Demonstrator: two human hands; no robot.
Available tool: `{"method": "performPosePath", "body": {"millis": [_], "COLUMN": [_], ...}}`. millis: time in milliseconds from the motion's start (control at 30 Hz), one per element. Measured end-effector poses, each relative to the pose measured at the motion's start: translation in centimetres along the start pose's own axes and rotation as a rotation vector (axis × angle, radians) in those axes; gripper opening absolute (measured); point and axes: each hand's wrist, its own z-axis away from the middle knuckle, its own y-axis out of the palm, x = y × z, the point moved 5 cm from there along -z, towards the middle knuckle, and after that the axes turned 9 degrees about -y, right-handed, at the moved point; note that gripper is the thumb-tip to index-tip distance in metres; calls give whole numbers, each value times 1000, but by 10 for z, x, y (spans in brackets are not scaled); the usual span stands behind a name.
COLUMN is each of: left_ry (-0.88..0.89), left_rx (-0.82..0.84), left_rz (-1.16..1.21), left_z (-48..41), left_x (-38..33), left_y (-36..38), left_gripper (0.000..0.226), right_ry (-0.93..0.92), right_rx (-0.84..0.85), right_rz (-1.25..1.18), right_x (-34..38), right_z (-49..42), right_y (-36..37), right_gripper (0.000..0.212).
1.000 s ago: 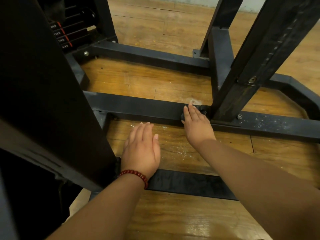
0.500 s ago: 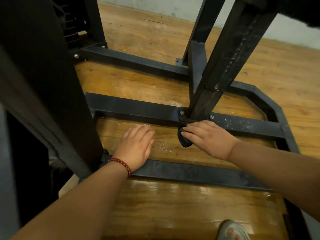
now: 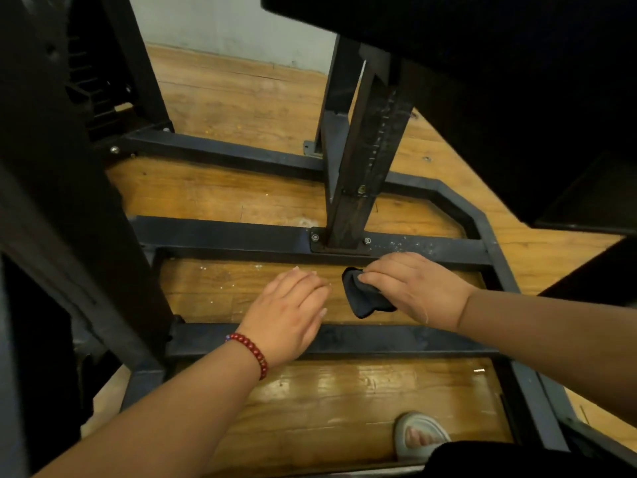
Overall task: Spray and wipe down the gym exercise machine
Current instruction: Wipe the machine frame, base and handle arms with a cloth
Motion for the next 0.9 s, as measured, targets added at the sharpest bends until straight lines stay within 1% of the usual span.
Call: {"method": "performPosePath", "body": {"millis": [67, 267, 467, 633, 900], "left_ry": [26, 118, 194, 224, 171], "left_rx": [-4, -19, -48, 5, 86], "left_rz": [-19, -89, -121, -147, -170], "left_z": [-3, -19, -35, -40, -61], "left_x": [-7, -36, -70, -99, -129], "left_y": [-2, -6, -11, -14, -7], "left_gripper": [37, 39, 40, 44, 43], "right_ry": [37, 96, 149, 247, 340], "right_rx": [-22, -79, -107, -141, -165], "right_rz": [-3, 38, 76, 72, 112], "right_x": [3, 10, 16, 20, 0], "right_z": [14, 51, 78, 107, 147], "right_y": [-2, -6, -15, -23, -22], "right_gripper": [74, 72, 61, 70, 78]}}
